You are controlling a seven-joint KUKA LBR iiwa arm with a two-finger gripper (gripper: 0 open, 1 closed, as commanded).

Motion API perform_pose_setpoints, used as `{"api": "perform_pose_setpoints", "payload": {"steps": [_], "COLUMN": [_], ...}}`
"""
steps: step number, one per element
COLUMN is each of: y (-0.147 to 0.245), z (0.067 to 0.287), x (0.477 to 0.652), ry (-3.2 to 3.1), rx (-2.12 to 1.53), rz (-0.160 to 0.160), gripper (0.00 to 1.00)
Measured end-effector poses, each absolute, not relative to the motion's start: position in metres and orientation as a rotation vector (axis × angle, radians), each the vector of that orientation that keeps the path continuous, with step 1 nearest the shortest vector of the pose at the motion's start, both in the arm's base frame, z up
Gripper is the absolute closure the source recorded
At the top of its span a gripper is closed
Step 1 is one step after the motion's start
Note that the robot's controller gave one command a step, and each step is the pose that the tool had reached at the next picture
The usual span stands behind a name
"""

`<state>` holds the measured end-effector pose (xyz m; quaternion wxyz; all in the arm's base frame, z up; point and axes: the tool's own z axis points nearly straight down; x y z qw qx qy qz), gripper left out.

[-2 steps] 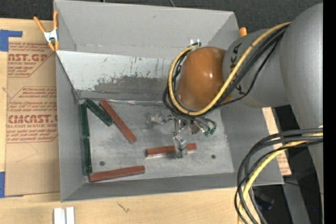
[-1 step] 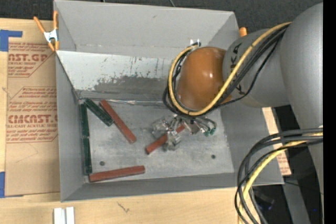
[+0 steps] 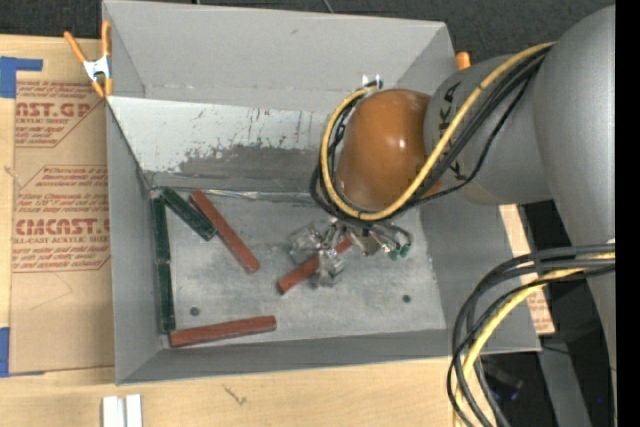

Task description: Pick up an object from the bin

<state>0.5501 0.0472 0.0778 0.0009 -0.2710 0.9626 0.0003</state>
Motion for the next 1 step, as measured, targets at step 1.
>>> {"api": "perform_pose_setpoints", "payload": {"steps": [1], "y": [0.0534], "z": [0.2364], "x": [0.5289], "ry": [3.004], "rx": [-0.901], "rz": [0.0], "gripper": [1.0]}}
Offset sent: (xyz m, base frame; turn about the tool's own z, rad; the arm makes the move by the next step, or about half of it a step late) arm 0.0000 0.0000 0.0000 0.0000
